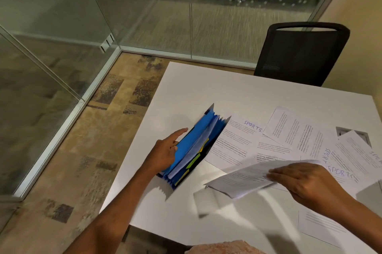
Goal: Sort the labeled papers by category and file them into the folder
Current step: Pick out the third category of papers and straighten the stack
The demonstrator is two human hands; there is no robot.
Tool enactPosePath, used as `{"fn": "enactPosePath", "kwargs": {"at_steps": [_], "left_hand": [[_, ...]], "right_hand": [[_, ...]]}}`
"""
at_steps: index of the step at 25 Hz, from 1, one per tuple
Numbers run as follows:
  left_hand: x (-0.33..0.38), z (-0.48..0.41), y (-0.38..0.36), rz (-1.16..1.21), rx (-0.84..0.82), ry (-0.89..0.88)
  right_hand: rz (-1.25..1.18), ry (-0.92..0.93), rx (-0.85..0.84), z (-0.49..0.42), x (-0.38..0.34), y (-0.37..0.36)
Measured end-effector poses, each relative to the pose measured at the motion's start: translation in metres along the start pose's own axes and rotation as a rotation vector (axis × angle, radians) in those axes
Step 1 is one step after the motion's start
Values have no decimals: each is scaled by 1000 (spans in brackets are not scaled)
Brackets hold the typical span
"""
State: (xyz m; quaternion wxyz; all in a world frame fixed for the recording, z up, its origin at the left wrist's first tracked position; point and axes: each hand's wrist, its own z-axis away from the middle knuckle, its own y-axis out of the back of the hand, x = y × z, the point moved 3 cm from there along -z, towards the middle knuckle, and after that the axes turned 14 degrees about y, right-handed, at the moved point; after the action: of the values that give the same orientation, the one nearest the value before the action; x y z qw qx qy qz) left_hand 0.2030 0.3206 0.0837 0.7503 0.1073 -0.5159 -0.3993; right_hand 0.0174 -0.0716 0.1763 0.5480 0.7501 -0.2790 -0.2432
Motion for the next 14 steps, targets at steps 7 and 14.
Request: {"fn": "enactPosePath", "kwargs": {"at_steps": [7, 14], "left_hand": [[-8, -2, 2, -11, -25, -41], [-1, -1, 10, -15, -31, 105]], "right_hand": [[-9, -15, -18, 6, -5, -1], [-12, -7, -17, 5, -7, 2]]}}
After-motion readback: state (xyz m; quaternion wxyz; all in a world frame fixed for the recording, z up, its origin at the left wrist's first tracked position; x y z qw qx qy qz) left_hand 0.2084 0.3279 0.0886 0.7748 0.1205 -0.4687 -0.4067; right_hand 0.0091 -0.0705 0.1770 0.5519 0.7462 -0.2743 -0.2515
